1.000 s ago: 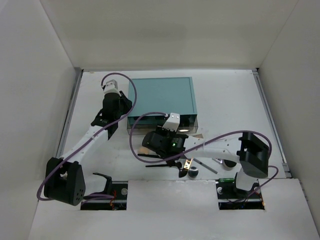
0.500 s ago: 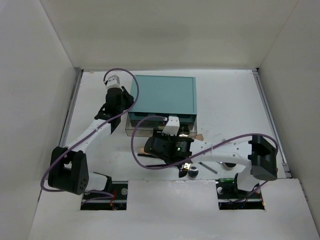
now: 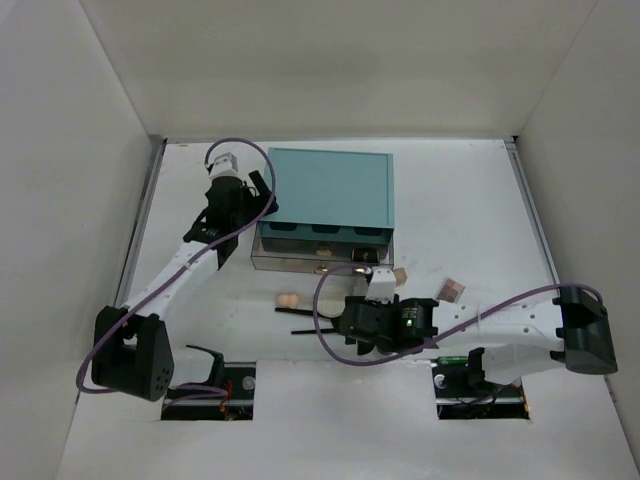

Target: Organize the makeup

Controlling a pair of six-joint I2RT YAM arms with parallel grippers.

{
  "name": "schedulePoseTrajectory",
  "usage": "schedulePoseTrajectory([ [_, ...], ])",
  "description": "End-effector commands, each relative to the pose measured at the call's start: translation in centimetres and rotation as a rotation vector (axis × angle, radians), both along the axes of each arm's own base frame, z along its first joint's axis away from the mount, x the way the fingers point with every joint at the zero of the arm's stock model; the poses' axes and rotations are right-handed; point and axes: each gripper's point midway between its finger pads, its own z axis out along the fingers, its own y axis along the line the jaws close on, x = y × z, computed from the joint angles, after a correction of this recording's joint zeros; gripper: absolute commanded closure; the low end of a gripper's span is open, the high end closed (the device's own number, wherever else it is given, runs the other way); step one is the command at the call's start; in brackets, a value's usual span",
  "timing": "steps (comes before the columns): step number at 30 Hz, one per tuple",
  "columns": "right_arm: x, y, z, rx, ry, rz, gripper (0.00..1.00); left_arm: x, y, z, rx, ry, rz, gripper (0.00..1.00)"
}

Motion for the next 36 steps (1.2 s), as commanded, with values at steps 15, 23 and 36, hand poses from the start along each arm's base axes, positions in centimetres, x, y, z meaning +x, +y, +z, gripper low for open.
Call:
schedulePoseTrajectory([
  [15, -3.3, -7.9, -4.8, -0.108, 0.147, -0.131, 0.14, -7.9, 0.5, 9.7, 0.007, -0.114, 0.006, 0.00],
  [23, -2.2, -5.6, -6.3, -0.004, 0.162, -0.075, 0.26, -13.2, -0.1, 8.2, 0.063, -0.098, -0.051, 0.00],
  [36, -2.0, -3.1, -0.2, 0.073, 0.090, 0.054, 0.74, -17.9, 1.1, 6.3, 0.100, -0.043, -0.100, 0.00],
])
